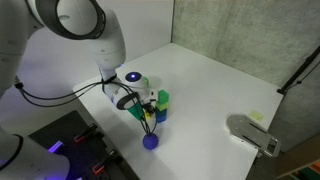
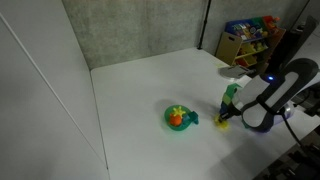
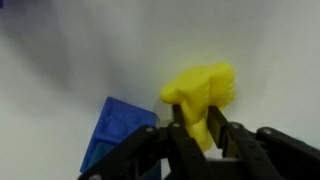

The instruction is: Put the yellow toy in the green bowl

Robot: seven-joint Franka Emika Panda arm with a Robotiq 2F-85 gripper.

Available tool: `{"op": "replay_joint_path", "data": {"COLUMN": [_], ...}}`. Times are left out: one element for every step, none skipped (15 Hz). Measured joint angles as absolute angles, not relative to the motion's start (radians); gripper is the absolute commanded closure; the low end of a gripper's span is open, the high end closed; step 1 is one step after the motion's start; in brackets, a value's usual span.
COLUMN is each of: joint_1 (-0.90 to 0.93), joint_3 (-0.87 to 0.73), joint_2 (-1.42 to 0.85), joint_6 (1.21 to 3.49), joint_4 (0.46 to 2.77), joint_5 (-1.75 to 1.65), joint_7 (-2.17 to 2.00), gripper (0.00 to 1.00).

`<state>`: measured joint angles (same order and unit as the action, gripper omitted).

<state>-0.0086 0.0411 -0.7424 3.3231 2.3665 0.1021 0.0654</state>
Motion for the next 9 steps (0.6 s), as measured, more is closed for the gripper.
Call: {"op": "replay_joint_path", "data": {"joint_1": [-0.009, -0.009, -0.008, -0.007, -0.005, -0.002, 0.003, 0.01, 0.017], "joint_3": [0.043, 0.049, 0.056, 0.063, 0.07, 0.075, 0.078, 0.079, 0.079], "joint_2": [-0.741, -0.736, -0.729, -0.716, -0.7, -0.682, -0.659, -0.633, -0.607], "joint_6": [3.323, 3.323, 3.323, 3.323, 3.323, 3.323, 3.323, 3.322, 3.321], "joint_4": [2.367, 2.367, 2.368, 2.371, 2.374, 2.379, 2.384, 2.39, 2.396], "joint_5": [0.099, 0.094, 0.089, 0.087, 0.087, 0.087, 0.087, 0.087, 0.087], "joint_7": [0.065, 0.065, 0.064, 0.063, 0.063, 0.062, 0.059, 0.054, 0.046], "gripper": [0.92, 0.92, 0.92, 0.91, 0.91, 0.91, 0.91, 0.91, 0.91]}}
